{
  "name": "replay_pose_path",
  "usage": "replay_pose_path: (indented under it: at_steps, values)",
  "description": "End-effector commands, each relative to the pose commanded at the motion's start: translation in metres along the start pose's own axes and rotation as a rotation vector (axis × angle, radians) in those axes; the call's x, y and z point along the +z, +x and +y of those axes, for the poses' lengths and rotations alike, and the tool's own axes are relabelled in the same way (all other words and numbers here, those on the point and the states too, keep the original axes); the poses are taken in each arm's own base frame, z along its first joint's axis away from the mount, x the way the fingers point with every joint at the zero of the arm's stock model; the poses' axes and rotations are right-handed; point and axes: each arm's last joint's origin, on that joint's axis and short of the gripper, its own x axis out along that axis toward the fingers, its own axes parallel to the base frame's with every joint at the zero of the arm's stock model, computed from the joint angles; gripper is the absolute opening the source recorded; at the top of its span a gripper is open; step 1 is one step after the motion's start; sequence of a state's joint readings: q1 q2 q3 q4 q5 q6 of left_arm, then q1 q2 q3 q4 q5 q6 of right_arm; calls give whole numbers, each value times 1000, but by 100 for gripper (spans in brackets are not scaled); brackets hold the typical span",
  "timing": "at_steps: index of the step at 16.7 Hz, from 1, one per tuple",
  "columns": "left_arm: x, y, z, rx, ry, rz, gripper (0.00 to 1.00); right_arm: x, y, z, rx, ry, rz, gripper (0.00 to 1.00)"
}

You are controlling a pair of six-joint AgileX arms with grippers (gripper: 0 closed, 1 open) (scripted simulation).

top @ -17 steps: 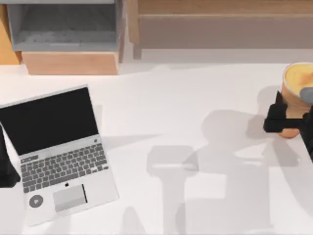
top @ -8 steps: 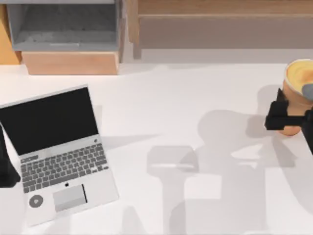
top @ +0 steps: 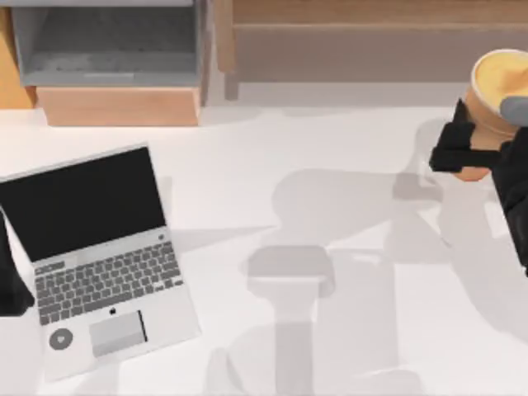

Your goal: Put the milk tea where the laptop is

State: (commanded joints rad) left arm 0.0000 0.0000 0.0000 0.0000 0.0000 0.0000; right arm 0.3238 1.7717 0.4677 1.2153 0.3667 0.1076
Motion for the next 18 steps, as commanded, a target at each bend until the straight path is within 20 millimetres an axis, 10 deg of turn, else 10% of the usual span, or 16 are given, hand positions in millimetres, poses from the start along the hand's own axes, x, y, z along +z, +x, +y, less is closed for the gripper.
replay_pose_path:
  at_steps: [9, 18]
  values:
    - [0, 0, 0, 0, 0, 0, 100, 73, 38, 128, -9, 167, -73, 0]
    - [0, 0, 0, 0, 0, 0, 100, 45, -57, 264, -4, 137, 93, 0]
